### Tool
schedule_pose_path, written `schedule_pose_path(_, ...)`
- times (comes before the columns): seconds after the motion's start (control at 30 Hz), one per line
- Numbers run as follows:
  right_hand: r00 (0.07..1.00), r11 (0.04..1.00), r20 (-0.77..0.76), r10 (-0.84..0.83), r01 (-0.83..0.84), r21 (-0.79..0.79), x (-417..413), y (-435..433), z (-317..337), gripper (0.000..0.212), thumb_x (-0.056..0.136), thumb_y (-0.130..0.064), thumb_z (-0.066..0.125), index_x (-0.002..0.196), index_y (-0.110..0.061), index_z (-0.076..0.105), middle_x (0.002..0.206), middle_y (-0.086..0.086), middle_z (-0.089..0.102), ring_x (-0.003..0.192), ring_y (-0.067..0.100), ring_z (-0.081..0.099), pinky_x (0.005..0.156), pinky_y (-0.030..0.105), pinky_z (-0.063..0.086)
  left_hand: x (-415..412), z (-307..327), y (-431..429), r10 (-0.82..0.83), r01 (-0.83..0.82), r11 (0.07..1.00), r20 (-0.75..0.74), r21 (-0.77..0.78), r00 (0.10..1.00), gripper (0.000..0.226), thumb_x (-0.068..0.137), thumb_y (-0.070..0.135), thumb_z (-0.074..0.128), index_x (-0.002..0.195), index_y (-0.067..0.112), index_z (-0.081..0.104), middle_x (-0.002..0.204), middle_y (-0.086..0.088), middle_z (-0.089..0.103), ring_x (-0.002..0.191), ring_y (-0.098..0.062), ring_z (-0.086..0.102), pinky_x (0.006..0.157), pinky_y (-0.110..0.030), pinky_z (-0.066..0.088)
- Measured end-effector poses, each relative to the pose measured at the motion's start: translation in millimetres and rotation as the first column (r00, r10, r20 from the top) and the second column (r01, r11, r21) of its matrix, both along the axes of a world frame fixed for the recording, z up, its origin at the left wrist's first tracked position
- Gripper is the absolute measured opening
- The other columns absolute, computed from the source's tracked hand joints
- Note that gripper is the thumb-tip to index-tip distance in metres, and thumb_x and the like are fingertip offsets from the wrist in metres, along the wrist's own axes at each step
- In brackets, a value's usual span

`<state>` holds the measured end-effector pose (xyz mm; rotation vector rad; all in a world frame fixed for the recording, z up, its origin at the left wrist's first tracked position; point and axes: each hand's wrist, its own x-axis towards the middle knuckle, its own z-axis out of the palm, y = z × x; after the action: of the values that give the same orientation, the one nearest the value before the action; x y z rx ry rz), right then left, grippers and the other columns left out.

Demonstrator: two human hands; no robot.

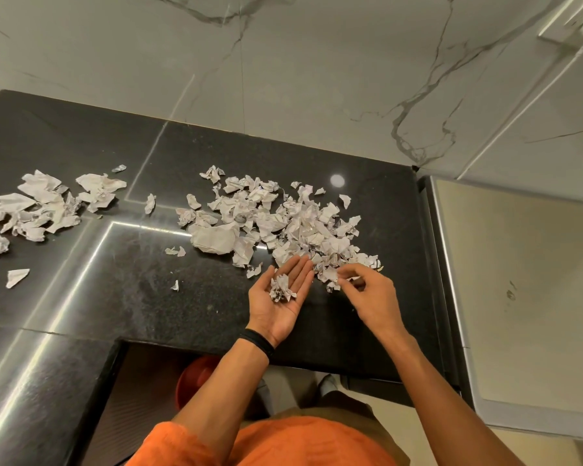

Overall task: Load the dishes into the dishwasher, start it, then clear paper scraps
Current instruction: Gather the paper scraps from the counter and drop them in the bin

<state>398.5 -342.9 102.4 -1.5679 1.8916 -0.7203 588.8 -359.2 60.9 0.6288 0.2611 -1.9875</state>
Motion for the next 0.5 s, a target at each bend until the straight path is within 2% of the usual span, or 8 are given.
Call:
schedule_pose_path(0.07,0.992,0.998,-0.111,0.056,-0.051,0.044,-5,2,-8,0.021,0.091,-0.025,0.075,0.11,-0.031,0.073,0.098,-0.018,0.07,0.082,0.0,0.065,0.082,0.031,0.059,1,0,0,0.001,-0.001,1.0,0.005,-0.008,1.0,0.051,0.101,0.029,0.045,0.135,-0.007,0.056,0.141,-0.026,0.058,0.134,-0.037,0.055,0.109,-0.05,0.044)
schedule_pose_path(0.17,0.953,0.988,-0.263,0.149,-0.135,0.072,-2,4,-16,0.028,0.091,-0.033,0.074,0.118,-0.031,0.071,0.108,-0.015,0.065,0.08,0.001,0.062,0.08,0.026,0.054,2,1,0,0.001,-0.001,1.0,0.005,-0.02,1.0,0.054,0.096,0.029,0.049,0.136,-0.007,0.055,0.141,-0.026,0.057,0.135,-0.037,0.054,0.107,-0.05,0.046)
schedule_pose_path(0.23,0.919,0.981,-0.345,0.192,-0.182,0.06,0,3,-22,0.031,0.093,-0.037,0.07,0.123,-0.03,0.07,0.109,-0.013,0.061,0.086,0.005,0.06,0.078,0.027,0.052,2,1,0,-0.001,0.001,1.0,0.013,-0.02,1.0,0.052,0.099,0.03,0.047,0.135,-0.007,0.056,0.141,-0.026,0.058,0.133,-0.037,0.056,0.106,-0.05,0.047)
schedule_pose_path(0.37,0.83,0.96,-0.505,0.239,-0.28,-0.005,2,1,-26,0.029,0.097,-0.031,0.065,0.126,-0.031,0.069,0.109,-0.006,0.056,0.098,0.014,0.056,0.073,0.032,0.055,3,0,1,-0.005,0.005,1.0,0.016,-0.006,1.0,0.051,0.104,0.031,0.041,0.135,-0.007,0.056,0.14,-0.026,0.059,0.13,-0.036,0.059,0.106,-0.049,0.048)
schedule_pose_path(0.5,0.798,0.942,-0.539,0.268,-0.334,-0.026,4,-3,-21,0.021,0.096,-0.031,0.066,0.116,-0.027,0.072,0.112,-0.003,0.056,0.099,0.016,0.056,0.069,0.035,0.057,2,-1,3,-0.007,0.007,1.0,0.029,-0.006,1.0,0.051,0.105,0.032,0.04,0.135,-0.006,0.056,0.14,-0.025,0.059,0.129,-0.035,0.059,0.107,-0.046,0.048)
